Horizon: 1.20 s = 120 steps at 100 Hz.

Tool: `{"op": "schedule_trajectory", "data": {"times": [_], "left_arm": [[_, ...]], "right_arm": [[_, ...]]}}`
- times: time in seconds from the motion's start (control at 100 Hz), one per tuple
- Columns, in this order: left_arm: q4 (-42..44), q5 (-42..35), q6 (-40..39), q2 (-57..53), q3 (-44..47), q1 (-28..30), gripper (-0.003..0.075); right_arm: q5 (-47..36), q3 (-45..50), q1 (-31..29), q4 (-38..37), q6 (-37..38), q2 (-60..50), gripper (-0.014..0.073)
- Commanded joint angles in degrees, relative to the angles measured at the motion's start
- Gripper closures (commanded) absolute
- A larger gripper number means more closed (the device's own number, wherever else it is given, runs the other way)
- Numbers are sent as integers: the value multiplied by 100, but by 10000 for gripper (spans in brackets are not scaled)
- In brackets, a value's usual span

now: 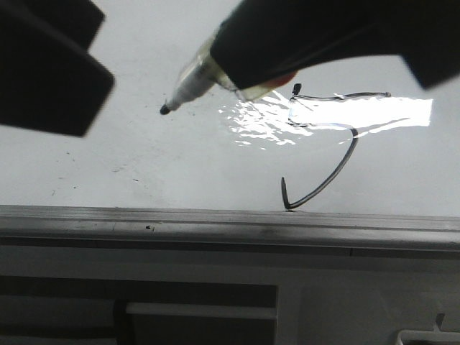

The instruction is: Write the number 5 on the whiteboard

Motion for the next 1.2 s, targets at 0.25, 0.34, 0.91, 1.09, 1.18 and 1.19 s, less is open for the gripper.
{"op": "schedule_trajectory", "data": {"times": [0.25,0.34,0.91,1.09,1.18,1.19], "left_arm": [[376,-1065,47,835,-305,-148,345],[376,-1175,47,919,-305,-148,351],[376,-1193,37,944,-305,-148,741],[339,-1168,37,997,-305,-148,741],[292,-1113,37,1011,-305,-148,741],[280,-1103,37,1011,-305,-148,741]], "right_arm": [[22,-185,608,49,-66,-74,664],[57,-185,659,49,-66,-74,664],[-77,-185,659,49,-66,-74,664],[-77,-185,659,49,-66,-74,648],[-77,-185,659,49,-66,-74,547],[-77,-185,659,49,-66,-74,520]]}}
